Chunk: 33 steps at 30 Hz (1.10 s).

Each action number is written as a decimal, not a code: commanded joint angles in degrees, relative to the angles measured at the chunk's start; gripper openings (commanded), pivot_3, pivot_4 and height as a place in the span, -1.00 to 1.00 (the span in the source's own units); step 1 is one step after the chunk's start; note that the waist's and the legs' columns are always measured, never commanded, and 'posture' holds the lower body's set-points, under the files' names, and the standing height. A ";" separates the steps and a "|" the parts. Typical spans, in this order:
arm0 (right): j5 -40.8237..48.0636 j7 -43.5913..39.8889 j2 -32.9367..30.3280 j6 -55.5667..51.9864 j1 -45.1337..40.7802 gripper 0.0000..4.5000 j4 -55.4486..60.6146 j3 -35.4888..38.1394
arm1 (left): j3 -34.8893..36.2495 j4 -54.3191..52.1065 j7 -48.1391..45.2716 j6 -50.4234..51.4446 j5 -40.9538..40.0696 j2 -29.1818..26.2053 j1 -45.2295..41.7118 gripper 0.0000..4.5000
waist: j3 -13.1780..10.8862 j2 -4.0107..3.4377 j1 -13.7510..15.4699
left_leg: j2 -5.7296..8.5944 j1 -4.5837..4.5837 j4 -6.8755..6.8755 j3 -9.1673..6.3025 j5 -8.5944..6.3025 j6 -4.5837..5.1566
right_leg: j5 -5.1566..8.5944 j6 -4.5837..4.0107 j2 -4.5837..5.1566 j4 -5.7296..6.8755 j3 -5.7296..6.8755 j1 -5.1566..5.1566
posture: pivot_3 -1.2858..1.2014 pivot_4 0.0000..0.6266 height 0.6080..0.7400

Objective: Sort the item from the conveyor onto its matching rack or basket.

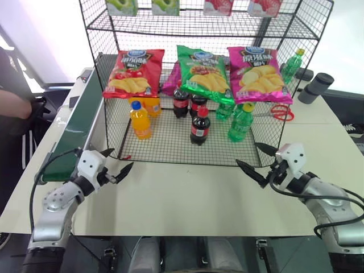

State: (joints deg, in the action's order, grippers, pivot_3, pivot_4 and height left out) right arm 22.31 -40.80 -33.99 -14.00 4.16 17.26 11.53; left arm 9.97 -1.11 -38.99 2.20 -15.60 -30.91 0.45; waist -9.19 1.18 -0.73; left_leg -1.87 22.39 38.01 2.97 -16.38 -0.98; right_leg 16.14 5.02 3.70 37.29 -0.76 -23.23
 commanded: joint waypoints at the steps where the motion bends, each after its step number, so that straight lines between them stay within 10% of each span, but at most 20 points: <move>1: -0.26 0.22 0.63 1.90 -0.65 0.98 -0.19 0.46 | 1.12 0.33 1.02 -0.47 0.24 -0.12 -0.85 1.00 | 0.00 0.00 -0.10 | 0.00 0.00 0.00 0.00 0.00 0.00 | 0.00 0.00 0.00 -0.01 0.00 0.00 | 0.03 -0.52 1.00; 33: -0.31 0.53 0.63 -1.90 -1.12 0.98 1.88 -0.38 | 1.32 -5.07 2.38 3.11 -0.86 0.88 3.35 1.00 | 0.00 -0.03 -0.05 | 0.01 0.05 -0.15 0.00 -0.01 -0.02 | 0.08 -0.16 0.10 -0.18 0.01 -0.06 | 0.03 -0.52 1.00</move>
State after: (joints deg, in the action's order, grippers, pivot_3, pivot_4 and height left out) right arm 21.55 -40.17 -33.00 -16.58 3.49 17.64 10.38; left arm 10.00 -4.61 -36.77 5.52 -15.72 -29.66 4.06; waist -9.19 1.15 -0.77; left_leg -1.86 22.44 37.86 2.97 -16.39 -0.99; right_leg 16.22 4.86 3.80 37.12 -0.75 -23.29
